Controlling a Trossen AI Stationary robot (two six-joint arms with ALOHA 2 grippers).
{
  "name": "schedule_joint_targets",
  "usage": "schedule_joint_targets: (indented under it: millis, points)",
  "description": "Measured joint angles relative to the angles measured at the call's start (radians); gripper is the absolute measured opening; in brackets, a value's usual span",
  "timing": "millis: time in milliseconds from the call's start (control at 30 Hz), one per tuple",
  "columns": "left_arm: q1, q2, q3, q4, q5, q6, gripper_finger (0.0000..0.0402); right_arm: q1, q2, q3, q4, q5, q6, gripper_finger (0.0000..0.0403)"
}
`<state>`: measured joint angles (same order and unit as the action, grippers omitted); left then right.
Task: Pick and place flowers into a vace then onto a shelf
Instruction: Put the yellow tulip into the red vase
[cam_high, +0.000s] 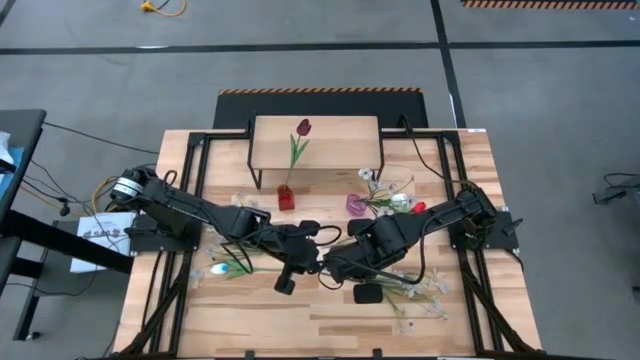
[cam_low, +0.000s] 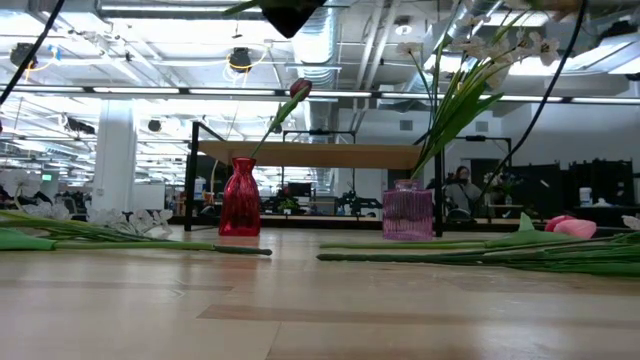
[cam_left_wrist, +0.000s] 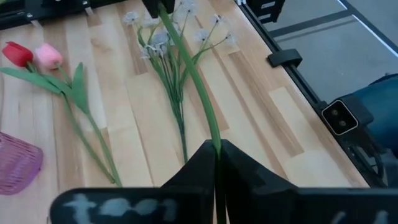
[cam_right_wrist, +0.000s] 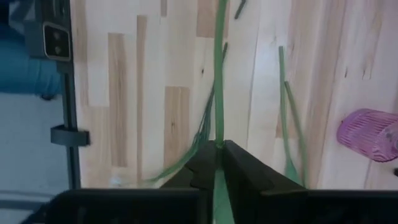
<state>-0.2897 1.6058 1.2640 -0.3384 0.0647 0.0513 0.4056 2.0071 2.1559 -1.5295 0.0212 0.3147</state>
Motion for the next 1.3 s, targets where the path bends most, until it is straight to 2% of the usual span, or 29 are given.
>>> schedule_joint_targets:
  millis: [233,433,567,700,833,1000,1067,1200,1300]
  points:
    - [0.002,0.0,0.0,-0.018,-0.022,-0.009,0.0001,-0.002,0.0,0.007,0.002,-0.023,0.052,0.0106]
    - [0.002,0.0,0.0,-0.045,-0.035,-0.014,0.0,-0.002,0.0,0.118,-0.043,0.001,-0.001,0.0157]
    - [-0.003,0.0,0.0,-0.08,-0.099,-0.04,0.0,-0.002,-0.012,0.202,-0.033,0.039,-0.013,0.0168]
    - [-0.013,-0.013,0.0,-0.078,-0.195,-0.062,0.0,-0.012,-0.095,0.192,-0.041,0.106,-0.005,0.0165]
    - [-0.019,-0.084,0.0,-0.065,-0.316,-0.065,0.0,-0.014,-0.191,0.192,-0.022,0.174,0.004,0.0153]
    - [-0.018,-0.245,0.0,-0.031,-0.465,-0.061,0.0,0.027,-0.307,0.191,-0.041,0.376,0.061,0.0131]
    - [-0.019,-0.322,0.0,0.014,-0.486,-0.044,0.0,0.057,-0.345,0.191,-0.041,0.469,0.083,0.0122]
    - [-0.025,-0.486,-0.058,0.221,-0.482,0.026,0.0,0.123,-0.391,0.192,-0.036,0.655,0.152,0.0111]
    - [-0.026,-0.604,-0.153,0.427,-0.428,0.085,0.0,0.161,-0.394,0.191,-0.019,0.807,0.184,0.0108]
